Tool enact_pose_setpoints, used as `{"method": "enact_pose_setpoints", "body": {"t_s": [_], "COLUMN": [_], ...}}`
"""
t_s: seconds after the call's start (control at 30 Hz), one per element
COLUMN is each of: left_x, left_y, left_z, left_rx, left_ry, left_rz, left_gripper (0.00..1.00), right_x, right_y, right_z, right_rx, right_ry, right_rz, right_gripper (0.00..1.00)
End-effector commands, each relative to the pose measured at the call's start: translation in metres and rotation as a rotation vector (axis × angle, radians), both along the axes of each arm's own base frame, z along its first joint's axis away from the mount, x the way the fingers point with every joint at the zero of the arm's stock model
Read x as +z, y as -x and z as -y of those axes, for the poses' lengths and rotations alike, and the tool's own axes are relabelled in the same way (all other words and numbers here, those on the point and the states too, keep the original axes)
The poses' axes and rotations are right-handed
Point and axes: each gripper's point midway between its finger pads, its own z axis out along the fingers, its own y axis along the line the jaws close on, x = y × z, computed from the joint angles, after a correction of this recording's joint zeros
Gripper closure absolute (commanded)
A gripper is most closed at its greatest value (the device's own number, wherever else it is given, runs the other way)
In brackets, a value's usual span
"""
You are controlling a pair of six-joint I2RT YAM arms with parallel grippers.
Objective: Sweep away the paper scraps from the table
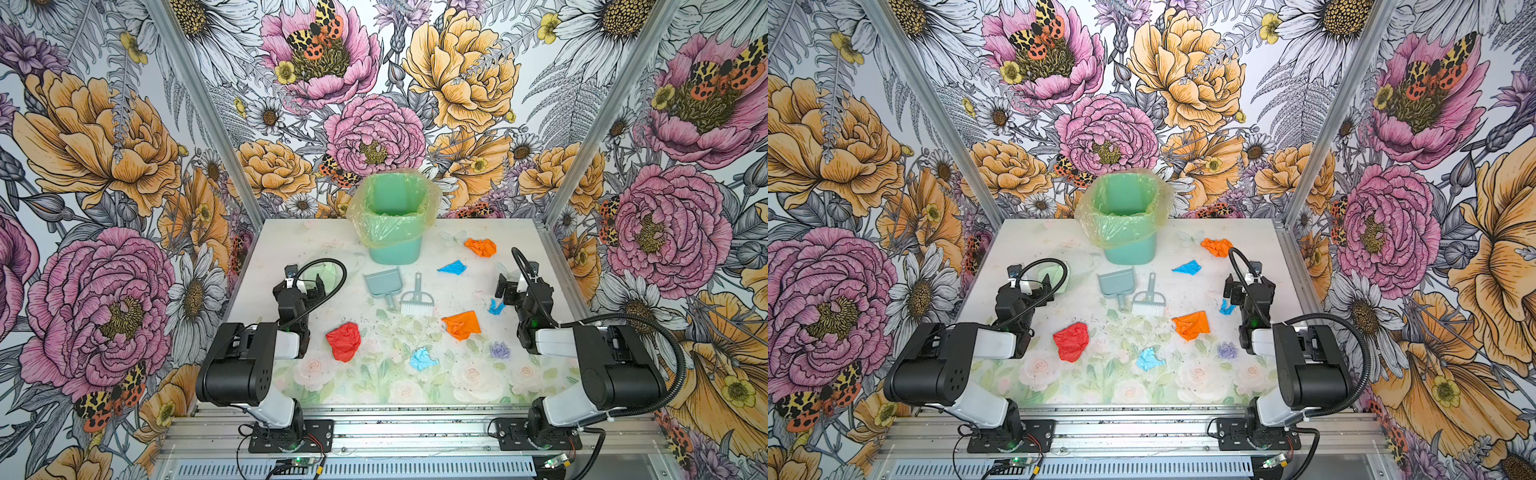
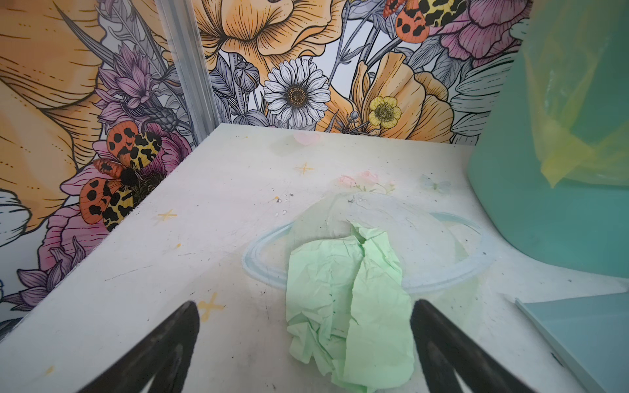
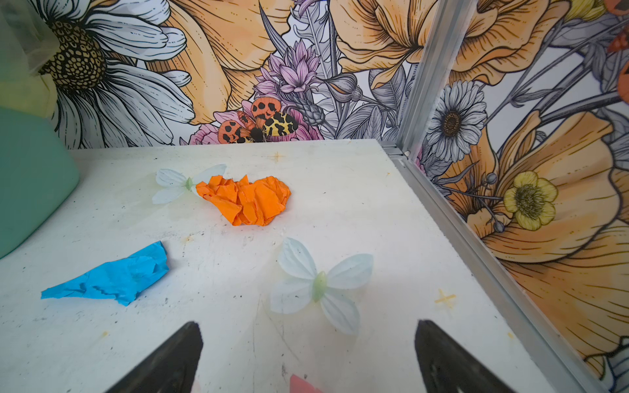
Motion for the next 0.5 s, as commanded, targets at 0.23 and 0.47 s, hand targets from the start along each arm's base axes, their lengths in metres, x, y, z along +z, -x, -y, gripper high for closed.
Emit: {"method": "enact_pose_setpoints", "body": {"t_s": [0.23,0.47], "left_x": [0.0119,0.0121], "left_y": [-0.0036,-0.0025], "left_z": [-0.0011,0.0068], "left_rx": [-0.001,-0.036], "left_ry": [0.006,-0.01], "left_rz": [0.036,0.039], "left_gripper": [0.01,0.01], "right_x": [0.0006,0.001], "right_y": [-0.0014,-0.0009], "right_z": [0.0015,0.0012], "right_rx": [-0.011,-0.01], "right_ry": [0.0,0.0], "right_rz": [0.013,0.014], "right_gripper": [0.0,0.0]}}
